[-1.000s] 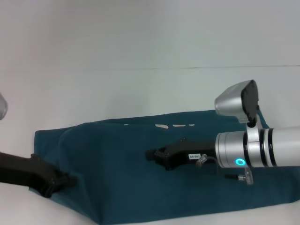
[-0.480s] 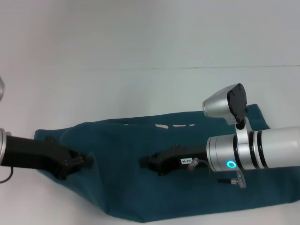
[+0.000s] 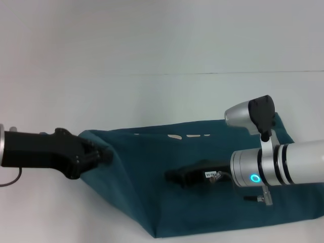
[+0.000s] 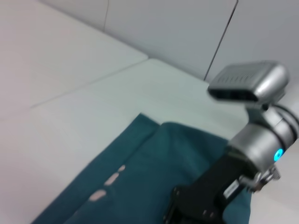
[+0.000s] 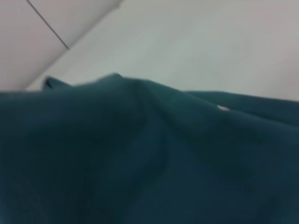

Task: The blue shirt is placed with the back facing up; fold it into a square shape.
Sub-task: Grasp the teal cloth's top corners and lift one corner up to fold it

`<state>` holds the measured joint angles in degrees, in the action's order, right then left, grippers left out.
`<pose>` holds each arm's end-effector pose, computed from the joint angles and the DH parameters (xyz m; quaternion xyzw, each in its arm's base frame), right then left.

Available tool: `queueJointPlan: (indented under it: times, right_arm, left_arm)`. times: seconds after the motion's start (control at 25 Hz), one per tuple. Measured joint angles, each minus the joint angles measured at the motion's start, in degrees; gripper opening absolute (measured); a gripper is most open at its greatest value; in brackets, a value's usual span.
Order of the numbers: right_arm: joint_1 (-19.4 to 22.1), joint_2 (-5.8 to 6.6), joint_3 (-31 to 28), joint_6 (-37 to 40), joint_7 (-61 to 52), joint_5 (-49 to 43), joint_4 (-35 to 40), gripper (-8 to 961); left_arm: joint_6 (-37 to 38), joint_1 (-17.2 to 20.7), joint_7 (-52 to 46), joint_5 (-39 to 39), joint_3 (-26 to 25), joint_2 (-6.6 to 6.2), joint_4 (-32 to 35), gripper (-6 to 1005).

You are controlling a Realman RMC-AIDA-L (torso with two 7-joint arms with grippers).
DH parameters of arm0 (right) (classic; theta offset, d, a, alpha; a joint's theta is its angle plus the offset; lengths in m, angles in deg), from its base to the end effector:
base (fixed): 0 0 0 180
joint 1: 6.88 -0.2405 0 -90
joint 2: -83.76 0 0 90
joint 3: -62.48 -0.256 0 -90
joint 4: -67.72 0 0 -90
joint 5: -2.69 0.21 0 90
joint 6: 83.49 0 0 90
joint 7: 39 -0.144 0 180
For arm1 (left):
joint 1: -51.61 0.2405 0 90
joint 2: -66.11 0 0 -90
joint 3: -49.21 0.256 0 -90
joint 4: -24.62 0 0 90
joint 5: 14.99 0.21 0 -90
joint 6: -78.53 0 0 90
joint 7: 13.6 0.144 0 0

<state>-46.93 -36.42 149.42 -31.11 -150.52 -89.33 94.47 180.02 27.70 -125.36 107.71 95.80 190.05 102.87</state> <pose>0.2177 0.3612 -0.1152 -0.8966 0.4149 0.1140 0.1046 -0.2108 0.3114 0.0561 -0.9497 -0.2576 -0.1325 0.1194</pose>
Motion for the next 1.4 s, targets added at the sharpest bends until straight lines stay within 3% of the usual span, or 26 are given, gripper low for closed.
queueJointPlan:
  times: [0.72, 1.04, 1.2, 1.4]
  right_arm:
    - [-0.5, -0.39, 0.1, -1.4, -1.7, -1.4, -1.2, 4]
    - [0.4, -0.48, -0.2, -1.4, 0.2, -0.1, -0.3, 4]
    - [0.9, -0.37, -0.4, 0.2, 5.0, 6.4, 0.5, 4]
    - [3.7, 0.05, -1.6, 2.7, 11.1, 13.3, 5.3, 3]
  left_arm:
    - [2.7, 0.9, 0.2, -13.1, 0.0, 0.12, 4.1, 45]
    - [1.8, 1.6, -0.2, -7.0, -0.2, 0.00, 2.2, 44]
    - [1.0, 2.4, -0.3, -3.3, -1.3, 0.05, -0.4, 48]
    - [-2.1, 3.4, 0.1, -6.5, -1.5, 0.44, -4.3, 61]
